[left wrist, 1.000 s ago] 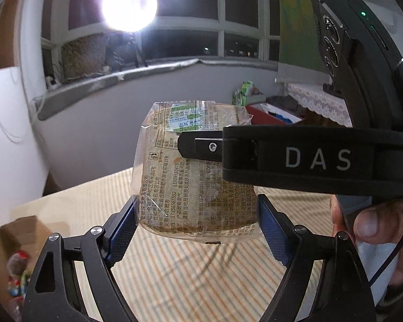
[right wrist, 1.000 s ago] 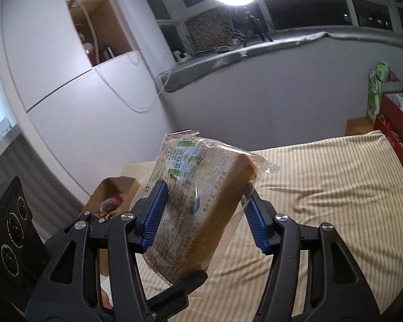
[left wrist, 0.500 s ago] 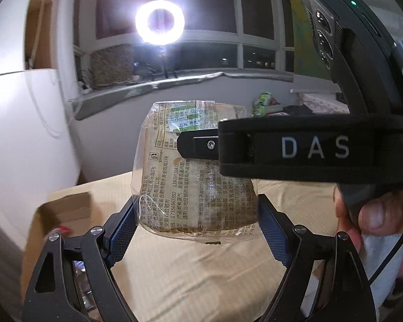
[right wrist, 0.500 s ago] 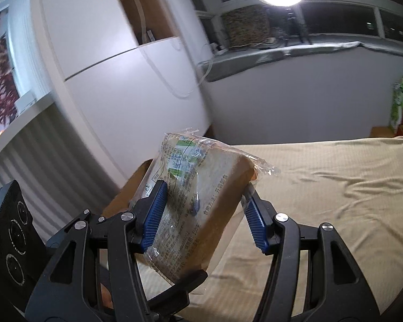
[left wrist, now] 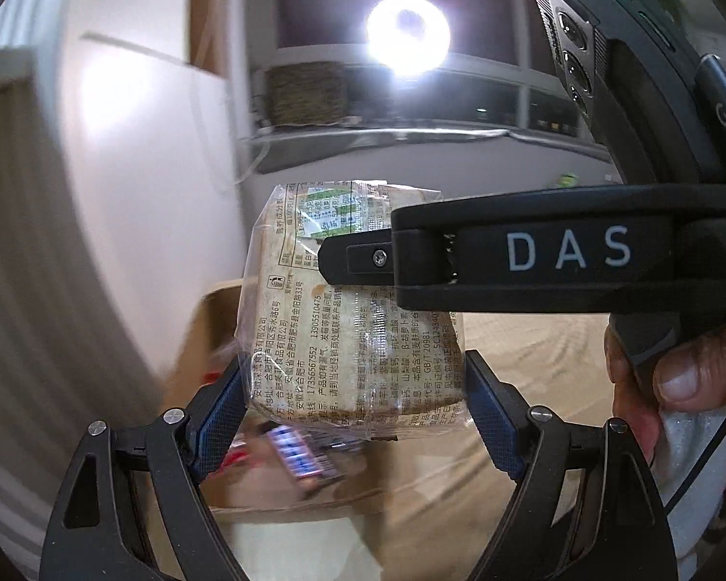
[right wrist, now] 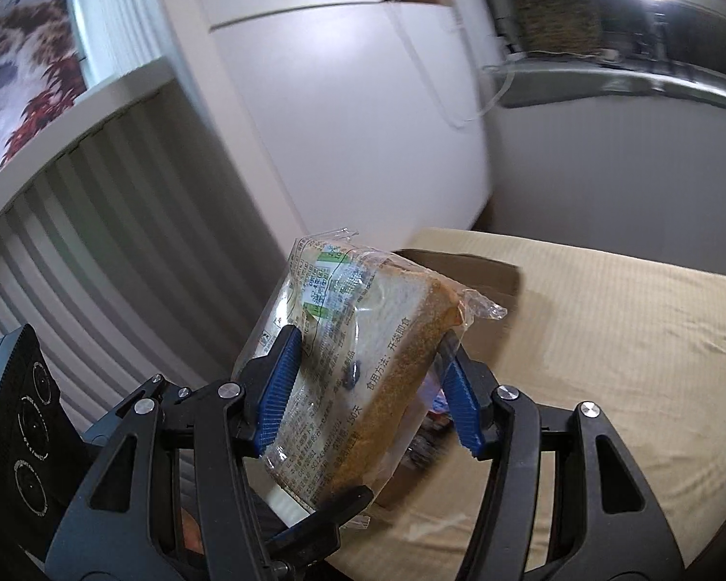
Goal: Organize snacks
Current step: 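Carry the bread loaf over the box and lower it in with the right tool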
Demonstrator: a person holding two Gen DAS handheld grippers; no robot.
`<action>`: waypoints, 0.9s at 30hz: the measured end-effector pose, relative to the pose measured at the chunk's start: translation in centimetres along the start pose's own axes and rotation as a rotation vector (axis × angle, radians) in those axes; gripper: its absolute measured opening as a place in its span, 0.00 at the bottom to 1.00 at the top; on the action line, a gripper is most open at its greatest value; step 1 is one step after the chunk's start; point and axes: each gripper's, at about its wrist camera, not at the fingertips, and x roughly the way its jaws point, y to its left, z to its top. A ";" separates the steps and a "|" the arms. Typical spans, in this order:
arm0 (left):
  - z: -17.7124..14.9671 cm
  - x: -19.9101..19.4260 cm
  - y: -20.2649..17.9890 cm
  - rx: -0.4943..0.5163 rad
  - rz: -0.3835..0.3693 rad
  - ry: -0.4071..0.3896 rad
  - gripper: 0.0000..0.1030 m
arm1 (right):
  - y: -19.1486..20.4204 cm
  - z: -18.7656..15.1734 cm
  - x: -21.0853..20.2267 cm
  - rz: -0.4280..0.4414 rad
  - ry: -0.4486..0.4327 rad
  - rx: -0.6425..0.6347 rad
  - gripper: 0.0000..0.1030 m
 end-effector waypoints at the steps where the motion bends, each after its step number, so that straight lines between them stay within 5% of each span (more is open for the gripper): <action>1: -0.1 0.0 0.9 -0.010 0.021 0.002 0.82 | 0.2 0.3 0.5 0.008 0.003 -0.007 0.58; 22: 1.1 1.5 3.8 -0.019 0.084 0.019 0.82 | -2.2 2.1 4.2 0.057 0.029 0.001 0.58; 27: 0.5 3.6 4.9 -0.039 0.067 0.072 0.87 | -4.4 0.7 6.8 -0.059 0.071 0.019 0.71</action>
